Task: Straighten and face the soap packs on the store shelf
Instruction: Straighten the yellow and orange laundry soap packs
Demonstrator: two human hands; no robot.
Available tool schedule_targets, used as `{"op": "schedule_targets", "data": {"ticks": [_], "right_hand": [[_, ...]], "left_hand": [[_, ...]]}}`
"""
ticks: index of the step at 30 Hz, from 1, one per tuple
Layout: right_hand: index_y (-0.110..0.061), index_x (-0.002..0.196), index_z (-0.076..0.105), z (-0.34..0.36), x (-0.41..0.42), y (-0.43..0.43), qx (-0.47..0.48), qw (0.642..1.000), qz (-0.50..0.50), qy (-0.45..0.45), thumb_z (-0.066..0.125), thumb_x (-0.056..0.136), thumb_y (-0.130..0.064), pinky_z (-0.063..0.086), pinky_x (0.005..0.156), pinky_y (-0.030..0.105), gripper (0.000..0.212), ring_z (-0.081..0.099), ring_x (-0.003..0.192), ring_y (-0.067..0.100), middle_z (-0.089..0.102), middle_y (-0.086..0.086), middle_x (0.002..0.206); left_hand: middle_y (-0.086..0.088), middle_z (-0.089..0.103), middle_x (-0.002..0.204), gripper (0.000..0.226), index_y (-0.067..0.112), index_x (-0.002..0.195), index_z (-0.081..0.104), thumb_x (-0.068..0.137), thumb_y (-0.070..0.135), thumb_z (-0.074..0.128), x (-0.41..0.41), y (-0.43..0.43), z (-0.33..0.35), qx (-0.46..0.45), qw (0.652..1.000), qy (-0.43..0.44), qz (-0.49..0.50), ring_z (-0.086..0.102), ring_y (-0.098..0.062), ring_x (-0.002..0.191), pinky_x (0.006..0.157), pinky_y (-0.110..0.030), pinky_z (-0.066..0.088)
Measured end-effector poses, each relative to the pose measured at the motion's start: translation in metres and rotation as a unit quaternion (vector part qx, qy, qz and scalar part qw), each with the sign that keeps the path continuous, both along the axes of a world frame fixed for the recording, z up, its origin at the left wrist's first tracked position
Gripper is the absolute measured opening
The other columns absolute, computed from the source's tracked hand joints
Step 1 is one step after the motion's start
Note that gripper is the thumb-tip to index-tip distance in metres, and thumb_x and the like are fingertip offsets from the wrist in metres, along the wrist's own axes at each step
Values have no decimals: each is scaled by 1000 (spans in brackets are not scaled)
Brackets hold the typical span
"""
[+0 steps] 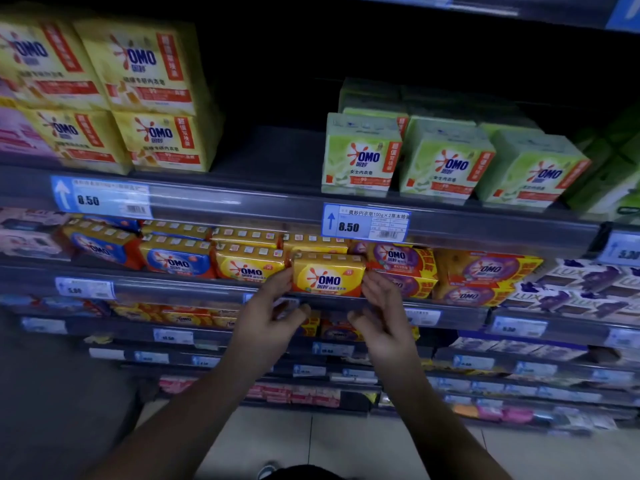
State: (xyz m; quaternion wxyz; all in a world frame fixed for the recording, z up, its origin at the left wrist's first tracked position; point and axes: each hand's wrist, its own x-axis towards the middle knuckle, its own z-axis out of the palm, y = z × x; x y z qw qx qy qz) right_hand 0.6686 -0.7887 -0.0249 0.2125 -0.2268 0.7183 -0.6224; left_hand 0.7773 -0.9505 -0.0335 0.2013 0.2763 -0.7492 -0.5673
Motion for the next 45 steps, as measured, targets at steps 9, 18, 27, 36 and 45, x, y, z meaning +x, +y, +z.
{"op": "schedule_targets", "data": {"ticks": [9,18,27,36,45], "right_hand": [[-8,151,38,-2,2,-3,-1,1000,-9,-2,56,94,15,33,122,30,64,40,144,5,47,1,151],[-31,130,49,-5,8,-1,16,1000,-2,-1,57,95,8,45,112,33,53,56,125,8,58,5,134],[-25,124,55,-8,14,-5,30,999,-27,-19,61,95,5,50,96,16,42,54,117,-18,59,-9,131],[-14,113,63,-7,36,-42,20,999,-13,48,60,90,13,51,82,13,35,65,102,4,68,2,109],[-11,157,33,-6,53,-101,68,996,54,33,59,98,-1,50,101,17,65,49,137,5,51,0,149]], "left_hand": [[33,59,132,61,26,141,49,91,-3,69,-2,1,-5,13,999,20,-42,50,10,130,103,-9,41],[1,61,131,39,15,122,54,91,-5,67,-3,5,-10,-22,997,15,-71,58,-15,122,95,-50,53],[5,63,131,45,23,126,55,91,2,71,4,-1,-12,-34,997,20,-60,58,-7,125,98,-45,54],[7,66,106,42,22,119,58,92,-10,60,46,-32,-8,-5,993,35,114,67,-8,95,77,-31,58],[-1,54,138,67,20,151,41,92,2,66,47,-58,-5,-22,994,-19,103,58,-17,122,97,-43,55]]}}
